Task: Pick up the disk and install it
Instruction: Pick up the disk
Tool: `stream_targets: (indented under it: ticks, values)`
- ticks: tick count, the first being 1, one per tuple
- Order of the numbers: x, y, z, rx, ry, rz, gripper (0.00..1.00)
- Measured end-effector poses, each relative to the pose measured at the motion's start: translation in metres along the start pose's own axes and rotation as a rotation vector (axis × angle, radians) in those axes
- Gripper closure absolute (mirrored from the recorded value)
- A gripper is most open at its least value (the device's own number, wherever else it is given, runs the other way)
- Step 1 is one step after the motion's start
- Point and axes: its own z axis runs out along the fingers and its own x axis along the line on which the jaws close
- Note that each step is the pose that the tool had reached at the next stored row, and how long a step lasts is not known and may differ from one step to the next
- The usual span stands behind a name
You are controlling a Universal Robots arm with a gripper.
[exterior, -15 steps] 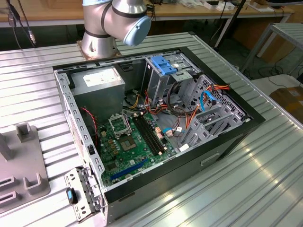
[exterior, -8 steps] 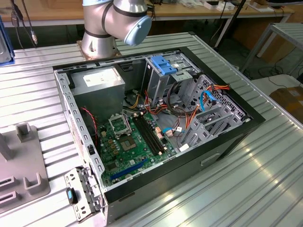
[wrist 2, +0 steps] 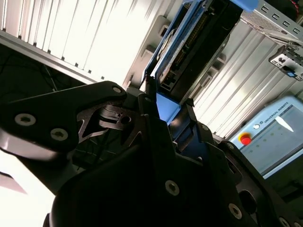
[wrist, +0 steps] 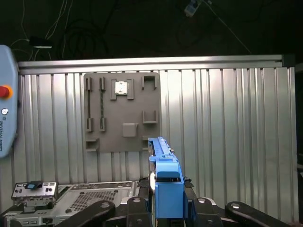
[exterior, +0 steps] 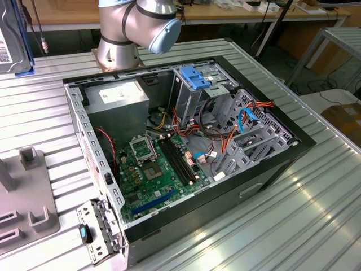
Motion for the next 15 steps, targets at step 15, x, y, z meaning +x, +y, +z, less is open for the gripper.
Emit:
stream_targets:
  ticks: [15]
  values:
    - [-0.0026, -0.0634, -0.0003, 0.0000, 0.0000, 0.000, 0.63]
